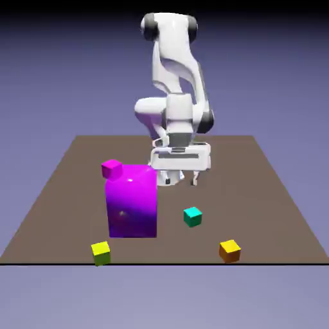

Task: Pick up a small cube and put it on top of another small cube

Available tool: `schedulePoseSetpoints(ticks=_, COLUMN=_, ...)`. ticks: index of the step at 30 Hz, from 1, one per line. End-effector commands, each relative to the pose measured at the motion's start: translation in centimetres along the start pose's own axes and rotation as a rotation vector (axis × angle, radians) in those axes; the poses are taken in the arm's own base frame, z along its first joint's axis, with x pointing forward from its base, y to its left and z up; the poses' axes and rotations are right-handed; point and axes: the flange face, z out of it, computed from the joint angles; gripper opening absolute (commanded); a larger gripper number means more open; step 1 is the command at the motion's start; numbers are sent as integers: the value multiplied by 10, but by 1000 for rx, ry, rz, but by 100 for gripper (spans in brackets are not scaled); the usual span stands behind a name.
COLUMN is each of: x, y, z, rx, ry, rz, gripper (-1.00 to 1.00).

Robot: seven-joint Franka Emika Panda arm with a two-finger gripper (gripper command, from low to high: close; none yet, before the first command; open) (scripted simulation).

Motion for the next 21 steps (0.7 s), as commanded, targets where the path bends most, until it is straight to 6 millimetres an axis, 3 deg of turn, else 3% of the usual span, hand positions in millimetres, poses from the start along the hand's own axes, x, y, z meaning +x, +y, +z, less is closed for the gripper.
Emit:
schedulePoseSetpoints(ticks=1, x=-4, y=5, z=8, rx=-28, ry=-7, rz=41, gripper=0)
schedulePoseSetpoints(ticks=12, x=-51, y=69, z=83, rx=-350, ry=-15, rz=487, gripper=0)
schedulePoseSetpoints(ticks=14, x=-53, y=72, z=86, rx=-366, ry=-13, rz=508, gripper=0)
schedulePoseSetpoints(ticks=21, x=-59, y=90, z=141, rx=-365, ry=-15, rz=510, gripper=0)
